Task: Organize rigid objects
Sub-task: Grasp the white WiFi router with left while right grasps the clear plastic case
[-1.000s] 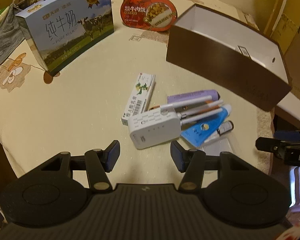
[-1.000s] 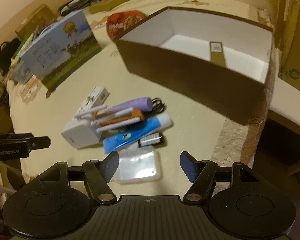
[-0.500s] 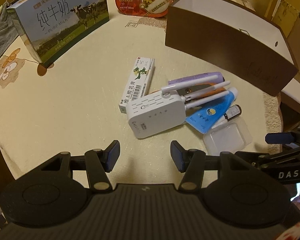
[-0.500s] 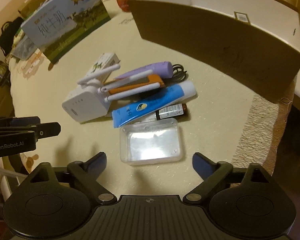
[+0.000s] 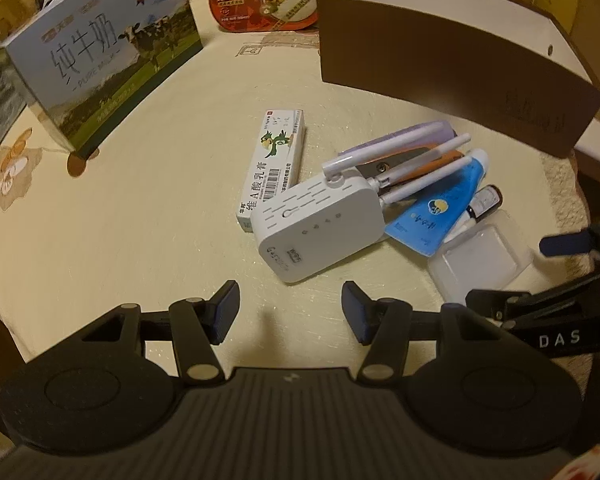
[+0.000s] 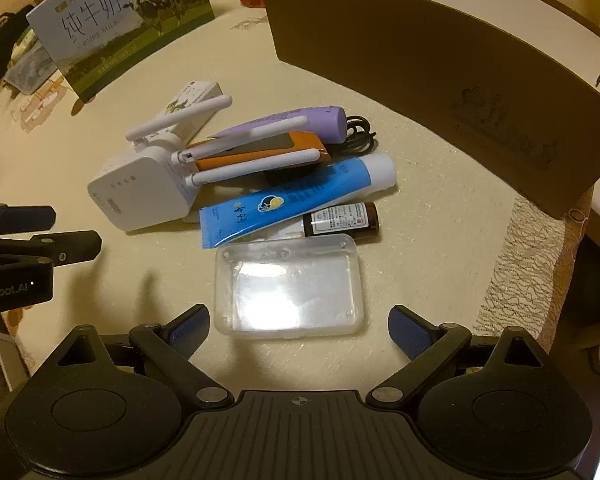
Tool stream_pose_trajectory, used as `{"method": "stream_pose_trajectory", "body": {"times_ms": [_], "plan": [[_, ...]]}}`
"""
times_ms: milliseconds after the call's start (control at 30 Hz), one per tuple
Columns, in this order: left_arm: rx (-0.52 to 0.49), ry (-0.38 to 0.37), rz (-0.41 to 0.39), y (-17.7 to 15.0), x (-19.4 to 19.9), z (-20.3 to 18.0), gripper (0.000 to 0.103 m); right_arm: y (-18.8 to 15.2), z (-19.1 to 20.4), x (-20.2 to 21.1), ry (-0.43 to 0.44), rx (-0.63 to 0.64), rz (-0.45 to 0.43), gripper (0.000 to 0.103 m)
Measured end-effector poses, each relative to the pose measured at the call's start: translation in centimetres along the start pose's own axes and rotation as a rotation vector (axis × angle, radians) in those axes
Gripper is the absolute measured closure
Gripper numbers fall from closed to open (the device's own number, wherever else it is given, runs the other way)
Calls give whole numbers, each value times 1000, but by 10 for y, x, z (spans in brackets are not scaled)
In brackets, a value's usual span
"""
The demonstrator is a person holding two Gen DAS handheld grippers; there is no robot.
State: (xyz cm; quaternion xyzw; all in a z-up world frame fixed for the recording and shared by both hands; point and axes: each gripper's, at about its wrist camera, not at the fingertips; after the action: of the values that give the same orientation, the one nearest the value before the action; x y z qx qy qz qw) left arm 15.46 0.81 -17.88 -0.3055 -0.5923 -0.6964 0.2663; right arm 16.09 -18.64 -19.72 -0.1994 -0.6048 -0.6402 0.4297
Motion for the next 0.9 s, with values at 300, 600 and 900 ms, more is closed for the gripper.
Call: {"method": "stream_pose_trajectory", "body": {"times_ms": [300,600,900], "plan": [[-209,31,-57,-4,-5,-21,44,-6,7,-8,-15,81,-31,21],[-583,85,-183,-25,-20,-68,39,-4,-33,2,-82,-48,-38,21],[-748,134,-220,-45,-48,-88,37,-4,-50,9,-93,-92,-43,21]]}}
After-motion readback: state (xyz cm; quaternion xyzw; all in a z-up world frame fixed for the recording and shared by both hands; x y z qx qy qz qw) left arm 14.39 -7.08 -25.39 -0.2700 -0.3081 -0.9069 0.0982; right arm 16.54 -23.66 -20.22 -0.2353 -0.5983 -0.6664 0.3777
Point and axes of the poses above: each gripper's, at about its wrist camera, not at the fingertips, and x roughly against the way its jaws point, z to its left, y to its top, and after that the axes turned 14 degrees about -z, right-handed
